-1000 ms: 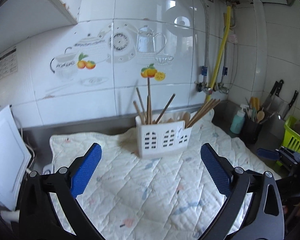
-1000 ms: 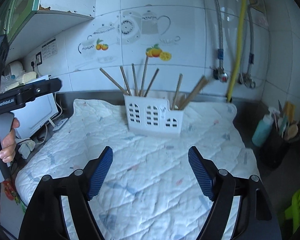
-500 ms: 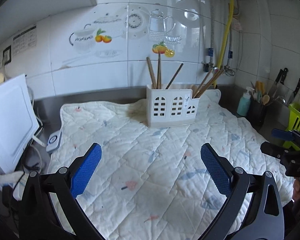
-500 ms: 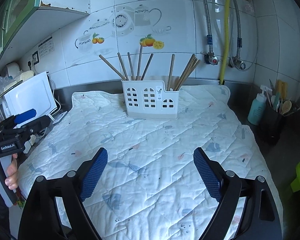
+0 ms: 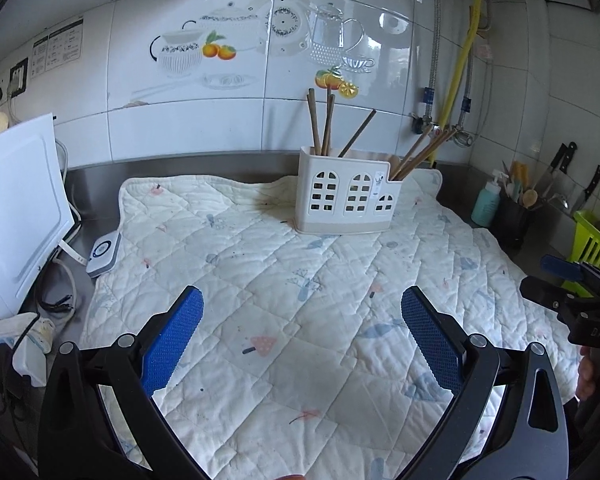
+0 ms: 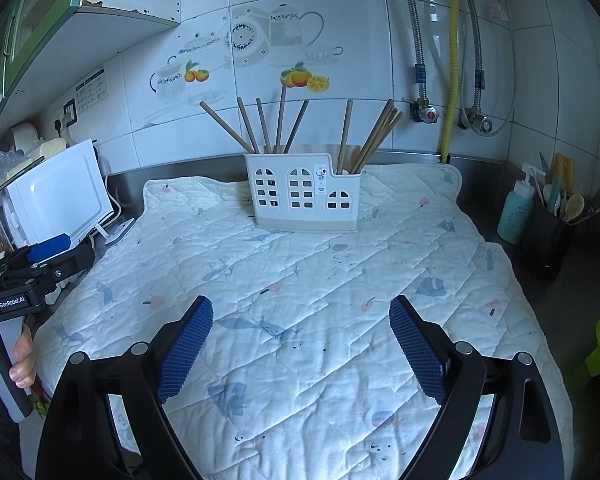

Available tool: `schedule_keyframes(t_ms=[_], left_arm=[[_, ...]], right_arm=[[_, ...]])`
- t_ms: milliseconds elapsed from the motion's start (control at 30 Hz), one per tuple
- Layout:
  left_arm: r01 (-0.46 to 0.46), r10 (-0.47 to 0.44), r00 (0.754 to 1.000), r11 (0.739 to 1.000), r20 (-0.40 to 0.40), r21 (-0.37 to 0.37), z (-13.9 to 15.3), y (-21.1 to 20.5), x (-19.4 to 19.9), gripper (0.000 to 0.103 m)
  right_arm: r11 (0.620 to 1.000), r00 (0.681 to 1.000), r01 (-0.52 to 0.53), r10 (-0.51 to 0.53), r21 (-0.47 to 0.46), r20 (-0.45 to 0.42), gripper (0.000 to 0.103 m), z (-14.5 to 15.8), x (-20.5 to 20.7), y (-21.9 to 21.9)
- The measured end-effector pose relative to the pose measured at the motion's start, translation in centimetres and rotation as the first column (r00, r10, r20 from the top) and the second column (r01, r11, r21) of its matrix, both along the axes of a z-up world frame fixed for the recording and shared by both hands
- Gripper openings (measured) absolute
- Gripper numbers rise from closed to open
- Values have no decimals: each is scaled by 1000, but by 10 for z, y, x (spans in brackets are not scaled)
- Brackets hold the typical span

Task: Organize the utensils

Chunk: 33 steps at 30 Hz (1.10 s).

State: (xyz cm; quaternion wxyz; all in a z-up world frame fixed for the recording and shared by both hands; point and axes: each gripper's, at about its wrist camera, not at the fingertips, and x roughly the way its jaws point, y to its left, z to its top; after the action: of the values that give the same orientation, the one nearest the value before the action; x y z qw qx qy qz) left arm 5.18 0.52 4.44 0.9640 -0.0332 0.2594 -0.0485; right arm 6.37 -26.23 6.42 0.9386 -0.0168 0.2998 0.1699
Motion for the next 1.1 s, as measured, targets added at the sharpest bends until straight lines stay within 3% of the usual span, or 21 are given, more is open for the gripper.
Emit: schedule_keyframes(t_ms=[1100], left_arm=[[-20, 20, 999, 1000, -45, -4, -17, 3, 4, 98]], right_arm=[[1000, 1000, 1, -1, -20, -19, 92, -8, 7, 8]])
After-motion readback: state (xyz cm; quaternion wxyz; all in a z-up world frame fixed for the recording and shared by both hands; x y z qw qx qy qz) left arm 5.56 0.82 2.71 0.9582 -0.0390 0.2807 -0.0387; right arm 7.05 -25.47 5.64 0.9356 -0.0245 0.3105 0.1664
